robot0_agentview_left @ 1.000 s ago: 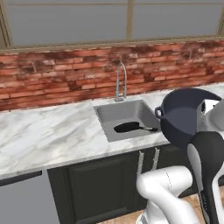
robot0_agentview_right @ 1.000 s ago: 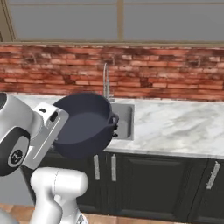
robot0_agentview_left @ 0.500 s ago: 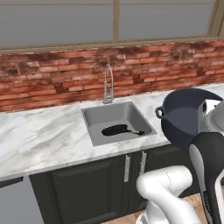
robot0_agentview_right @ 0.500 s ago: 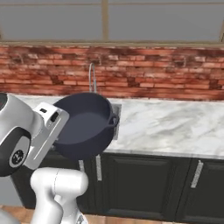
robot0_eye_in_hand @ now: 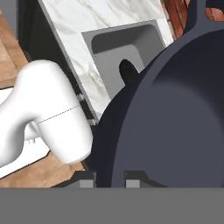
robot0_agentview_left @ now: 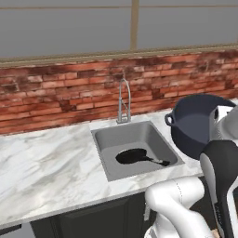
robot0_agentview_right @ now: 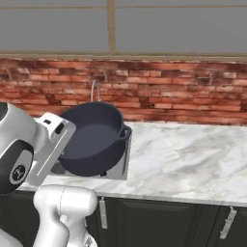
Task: Move the pot and pan from the stove into the sink.
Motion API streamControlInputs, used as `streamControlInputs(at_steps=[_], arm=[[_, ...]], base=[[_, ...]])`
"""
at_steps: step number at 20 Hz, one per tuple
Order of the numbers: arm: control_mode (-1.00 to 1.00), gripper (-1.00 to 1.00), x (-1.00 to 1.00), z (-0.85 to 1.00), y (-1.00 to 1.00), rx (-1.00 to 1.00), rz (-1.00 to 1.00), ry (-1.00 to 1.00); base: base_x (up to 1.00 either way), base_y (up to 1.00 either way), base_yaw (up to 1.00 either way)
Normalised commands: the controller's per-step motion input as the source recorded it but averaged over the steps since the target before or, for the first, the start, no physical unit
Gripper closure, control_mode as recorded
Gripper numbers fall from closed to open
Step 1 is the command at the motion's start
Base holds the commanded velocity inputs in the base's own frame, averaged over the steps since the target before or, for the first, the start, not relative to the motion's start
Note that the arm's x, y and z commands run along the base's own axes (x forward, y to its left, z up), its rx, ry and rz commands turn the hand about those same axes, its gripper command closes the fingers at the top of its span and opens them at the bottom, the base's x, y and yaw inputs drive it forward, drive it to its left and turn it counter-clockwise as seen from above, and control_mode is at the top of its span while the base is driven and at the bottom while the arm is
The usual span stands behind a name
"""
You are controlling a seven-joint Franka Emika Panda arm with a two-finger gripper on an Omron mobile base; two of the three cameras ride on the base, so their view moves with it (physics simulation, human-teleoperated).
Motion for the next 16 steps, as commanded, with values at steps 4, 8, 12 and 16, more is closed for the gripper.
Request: streamControlInputs(at_steps=[4, 8, 12, 16], arm=[[-1.00, 1.00, 0.00, 0.00, 0.00, 0.00, 0.00, 0.00], [-1.00, 1.00, 0.18, -0.03, 0.01, 0.00, 0.00, 0.00], [-1.00, 1.00, 0.22, -0.13, 0.08, 0.06, 0.06, 0.02], [-1.00, 1.00, 0.02, -0.21, 0.00, 0.12, 0.10, 0.00]], base=[[0.03, 0.00, 0.00], [0.00, 0.00, 0.00], [0.00, 0.00, 0.00], [0.00, 0.00, 0.00]])
